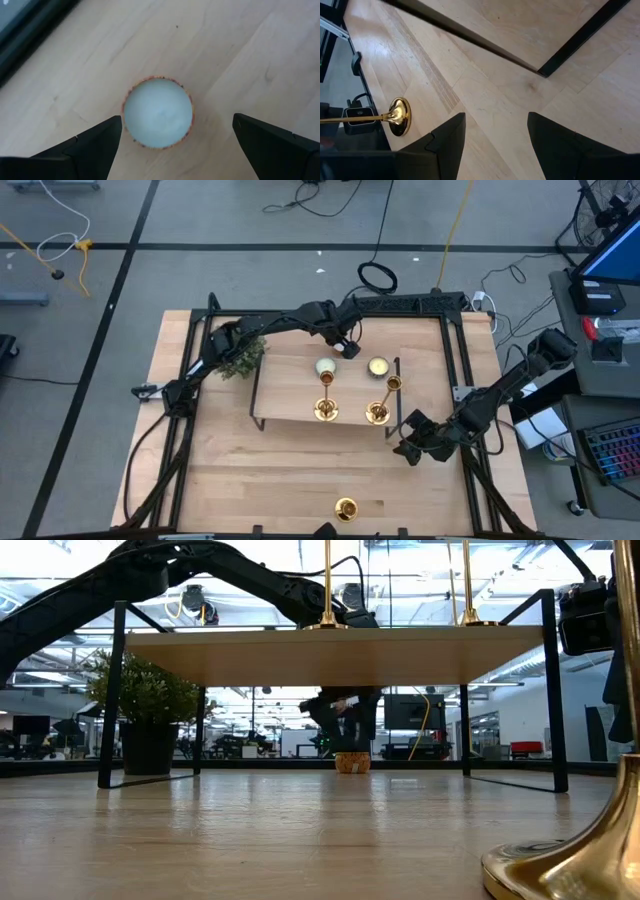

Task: Pick & Place candle stick holders
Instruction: Put the scented candle on the shelf

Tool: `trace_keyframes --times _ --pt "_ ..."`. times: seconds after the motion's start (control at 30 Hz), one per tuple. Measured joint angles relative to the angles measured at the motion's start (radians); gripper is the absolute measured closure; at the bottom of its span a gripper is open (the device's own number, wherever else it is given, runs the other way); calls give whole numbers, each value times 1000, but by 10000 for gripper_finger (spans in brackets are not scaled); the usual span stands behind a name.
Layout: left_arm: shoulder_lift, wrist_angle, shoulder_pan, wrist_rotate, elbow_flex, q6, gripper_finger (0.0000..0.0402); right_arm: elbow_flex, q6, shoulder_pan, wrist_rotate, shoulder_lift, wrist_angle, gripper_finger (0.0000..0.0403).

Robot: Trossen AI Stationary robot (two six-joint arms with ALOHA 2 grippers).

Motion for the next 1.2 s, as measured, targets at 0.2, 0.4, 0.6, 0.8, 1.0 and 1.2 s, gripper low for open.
trace_keyframes --times 0.2,0.4,0.6,0.8,1.0,1.2 --pt "16 -2 -11 -17 -1 7 7 0 1 0 0 0 5 193" --pt "16 1 -9 -31 -1 19 4 0 1 0 0 0 8 193" --pt "16 11 -8 -55 -1 30 4 0 1 0 0 0 8 193" --pt "16 26 -2 -79 -1 47 4 0 3 0 0 0 8 193" --pt "16 25 8 -68 -1 35 4 0 8 0 1 0 8 193" --pt "16 25 13 -30 -1 -13 4 0 11 0 2 0 8 194"
